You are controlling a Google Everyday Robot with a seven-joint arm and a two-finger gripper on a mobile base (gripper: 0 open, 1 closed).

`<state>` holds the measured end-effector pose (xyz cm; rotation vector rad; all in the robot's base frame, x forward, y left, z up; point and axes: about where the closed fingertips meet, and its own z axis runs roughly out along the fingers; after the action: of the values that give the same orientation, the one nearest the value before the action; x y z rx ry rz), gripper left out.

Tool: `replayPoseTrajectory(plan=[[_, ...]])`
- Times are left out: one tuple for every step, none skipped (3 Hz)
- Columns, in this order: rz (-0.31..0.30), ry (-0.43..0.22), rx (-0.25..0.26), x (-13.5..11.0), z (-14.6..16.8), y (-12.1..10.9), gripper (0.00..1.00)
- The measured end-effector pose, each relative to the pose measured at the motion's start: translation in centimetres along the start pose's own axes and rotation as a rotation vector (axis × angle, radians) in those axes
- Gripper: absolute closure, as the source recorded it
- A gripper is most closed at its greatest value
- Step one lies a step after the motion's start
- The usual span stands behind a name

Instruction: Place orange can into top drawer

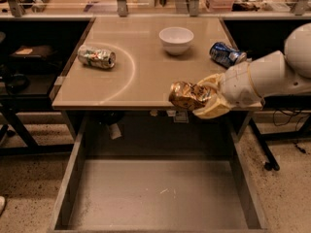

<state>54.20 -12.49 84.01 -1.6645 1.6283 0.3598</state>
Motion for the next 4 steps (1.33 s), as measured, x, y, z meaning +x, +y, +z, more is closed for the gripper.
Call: replayPoseTrajectory(plan=[[-0.006, 0.040, 0.031, 1.6, -2.4, 4.6, 1.00], [0.002, 0.095, 0.034, 3.7, -1.7, 8.5, 1.00], [0.051, 0.149, 0.012, 6.9, 2.2, 11.2, 1.00], [0.051, 0.149, 0.012, 6.9, 2.2, 11.2, 1.00]])
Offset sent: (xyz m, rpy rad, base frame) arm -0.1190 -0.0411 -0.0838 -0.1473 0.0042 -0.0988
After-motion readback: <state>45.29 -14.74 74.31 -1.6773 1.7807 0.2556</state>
